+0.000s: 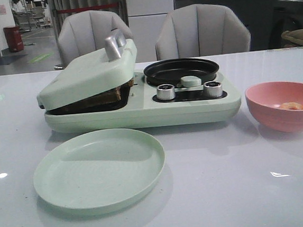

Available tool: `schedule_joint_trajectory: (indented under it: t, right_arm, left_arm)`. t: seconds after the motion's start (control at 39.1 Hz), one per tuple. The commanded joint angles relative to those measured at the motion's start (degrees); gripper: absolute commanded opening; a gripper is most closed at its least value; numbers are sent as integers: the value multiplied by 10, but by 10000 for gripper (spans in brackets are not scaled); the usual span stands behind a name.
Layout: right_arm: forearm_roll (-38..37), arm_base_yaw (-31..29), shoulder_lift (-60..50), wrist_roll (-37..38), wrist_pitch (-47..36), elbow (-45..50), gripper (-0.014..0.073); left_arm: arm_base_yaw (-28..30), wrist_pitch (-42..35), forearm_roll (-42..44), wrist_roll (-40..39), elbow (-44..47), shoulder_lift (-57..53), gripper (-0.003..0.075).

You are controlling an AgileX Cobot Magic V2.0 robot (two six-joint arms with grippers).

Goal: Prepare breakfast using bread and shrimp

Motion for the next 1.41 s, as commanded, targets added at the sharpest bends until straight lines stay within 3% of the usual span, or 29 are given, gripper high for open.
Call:
schedule_joint_trajectory:
  t: [0.0, 0.26, 0.64, 0.77, 1.0, 1.38]
  right_arm:
    - [-2, -3, 5, -1, -46, -15, 600]
    - [-2, -3, 5, -1, -53, -15, 600]
    - [-2, -3, 6, -1, -75, -15, 600]
    - [-2, -3, 7, 0, -56, -23, 600]
    - [-1, -3, 87, 4, 108, -124, 600]
    - [-10, -21, 309, 59, 171, -288, 600]
  left_arm:
    - [-2, -91, -12, -8, 48, -60, 117]
    - [-2, -151, -34, -8, 212, -224, 116]
    - [-2, -178, -44, -9, 355, -381, 117]
    - [-2, -196, -44, -9, 368, -398, 114]
    - [-2, -196, -44, -9, 368, -398, 114]
    - [-2, -196, -44, -9, 368, -398, 114]
